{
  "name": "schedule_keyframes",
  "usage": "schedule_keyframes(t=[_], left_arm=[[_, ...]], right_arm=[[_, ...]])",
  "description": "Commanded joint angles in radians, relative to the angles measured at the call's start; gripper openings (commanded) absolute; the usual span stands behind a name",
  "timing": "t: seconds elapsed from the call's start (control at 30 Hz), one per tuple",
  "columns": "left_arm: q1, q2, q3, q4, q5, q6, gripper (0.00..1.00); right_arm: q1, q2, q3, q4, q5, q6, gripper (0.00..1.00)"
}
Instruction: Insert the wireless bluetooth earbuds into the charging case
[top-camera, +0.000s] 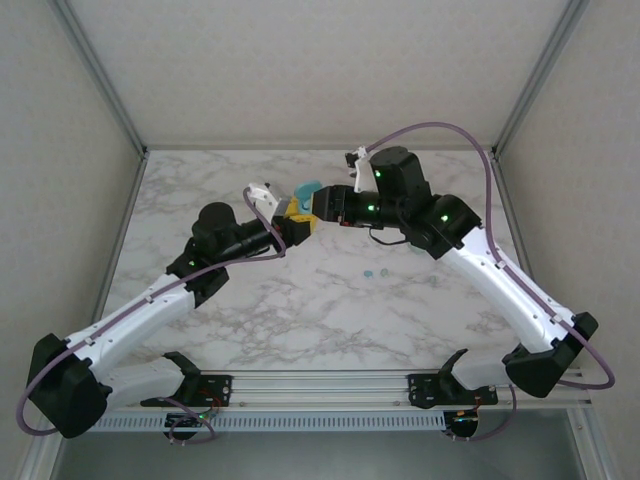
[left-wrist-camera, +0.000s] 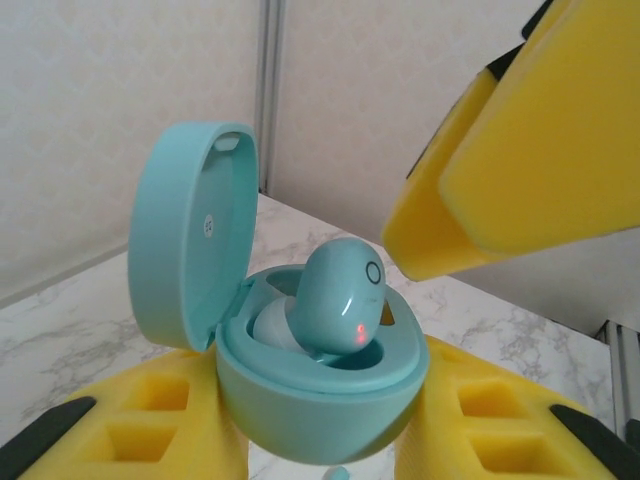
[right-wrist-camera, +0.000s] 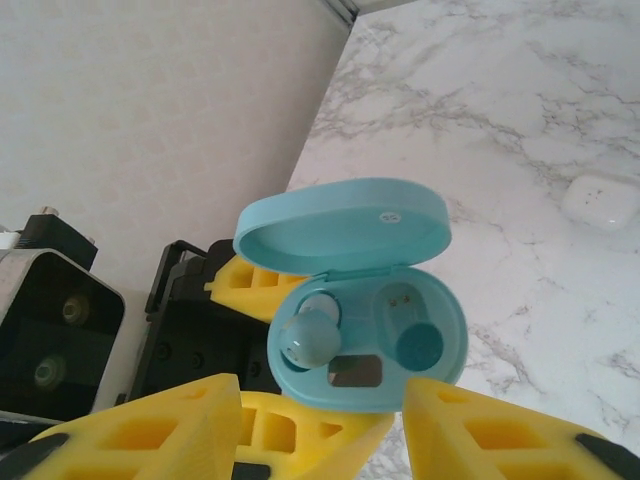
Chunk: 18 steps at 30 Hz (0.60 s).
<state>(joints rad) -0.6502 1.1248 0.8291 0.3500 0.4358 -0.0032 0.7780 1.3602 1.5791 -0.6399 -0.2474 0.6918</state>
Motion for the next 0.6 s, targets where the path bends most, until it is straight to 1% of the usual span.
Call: schedule_keyframes(t=[0.0,0.33,0.57], left_arm=[[0.003,0.007,0.004,0.043,-0.033,0.014,0.26],[0.000,0.007,0.004,0.035,-0.056,0.031,0.26],[-0.001,0.009,0.008,0.035,-0.065,0.031,0.26]], right_arm=[[0.025,0.040,0.056,-0.034,0.071,0.067,0.47],[0.080,0.162,0.256,-0.209,0.239,0.054,0.43],[0.091,0.192,0.292,-0.245,0.287,0.064,0.39]])
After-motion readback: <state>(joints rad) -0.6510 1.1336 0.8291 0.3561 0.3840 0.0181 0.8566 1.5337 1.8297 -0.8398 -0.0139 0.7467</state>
